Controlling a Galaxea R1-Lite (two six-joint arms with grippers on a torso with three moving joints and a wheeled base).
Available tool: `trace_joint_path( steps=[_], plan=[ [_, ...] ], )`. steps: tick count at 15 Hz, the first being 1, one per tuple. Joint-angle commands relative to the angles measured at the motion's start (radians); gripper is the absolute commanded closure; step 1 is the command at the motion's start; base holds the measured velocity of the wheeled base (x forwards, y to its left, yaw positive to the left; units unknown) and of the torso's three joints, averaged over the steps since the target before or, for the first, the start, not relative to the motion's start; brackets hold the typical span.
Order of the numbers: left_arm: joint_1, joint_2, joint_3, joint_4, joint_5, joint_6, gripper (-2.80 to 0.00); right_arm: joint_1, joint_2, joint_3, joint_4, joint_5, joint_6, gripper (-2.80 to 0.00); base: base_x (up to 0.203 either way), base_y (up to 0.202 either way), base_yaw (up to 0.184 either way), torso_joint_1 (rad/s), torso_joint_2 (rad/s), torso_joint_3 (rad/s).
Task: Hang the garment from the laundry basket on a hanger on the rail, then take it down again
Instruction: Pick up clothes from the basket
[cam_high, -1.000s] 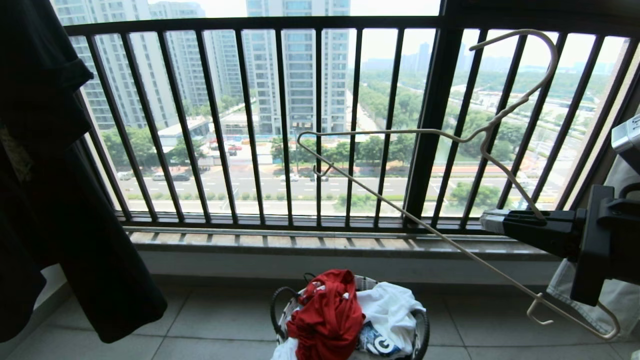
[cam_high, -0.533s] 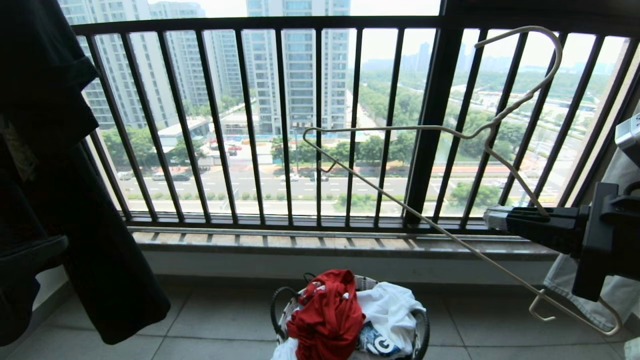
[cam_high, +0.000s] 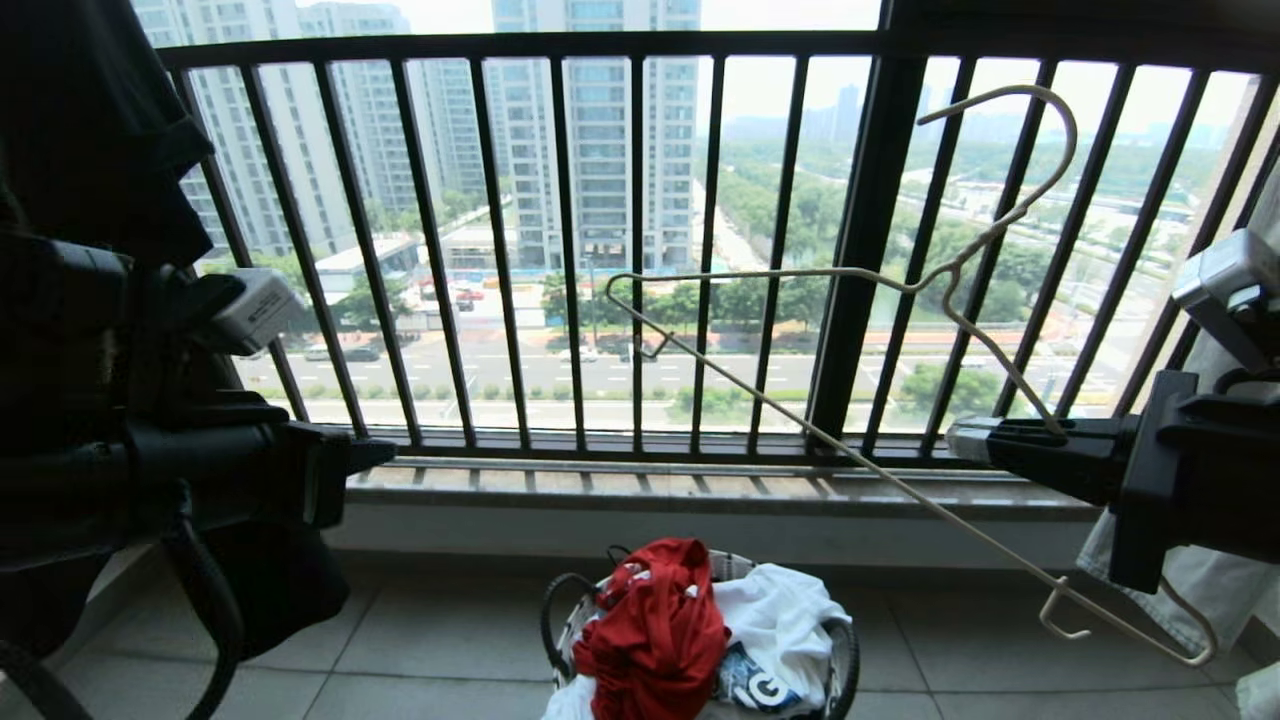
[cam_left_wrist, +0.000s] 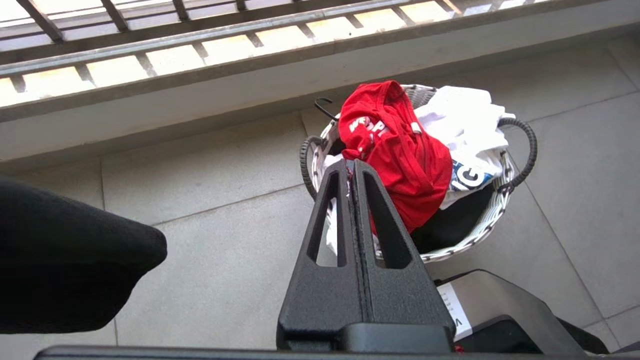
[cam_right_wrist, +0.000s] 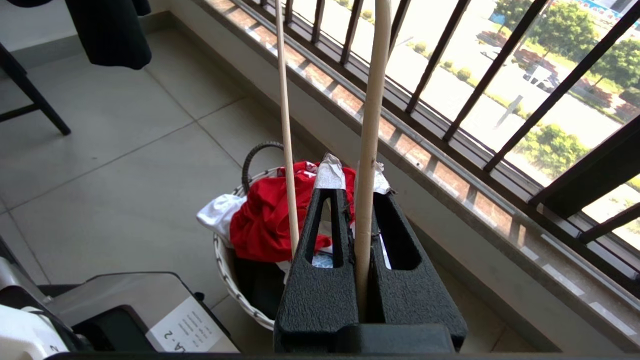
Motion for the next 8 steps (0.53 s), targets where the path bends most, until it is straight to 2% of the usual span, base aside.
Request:
trace_joint_path(
  steps=[1,6,8],
  plan=[
    [-0.052,0.233,-0.089,0.001,0.0,0.0,0.0,-0.01,0.02,-0.001,-0.002,0.002,-0.003,0.0,0.0,0.0,0.0,0.0,0.0,0.0],
    [-0.147,0.581,-0.351,0.002,0.013,0.007,0.0,-0.042,0.023,-0.016,-0.002,0.0,-0.003,0.0,0.0,0.0,0.0,0.0,0.0,0.0],
    [-0.179,0.693,-0.426,0.002,0.059,0.008,0.0,-0.084,0.022,-0.037,-0.002,-0.001,0.0,0.0,0.0,0.0,0.0,0.0,0.0,0.0]
  ],
)
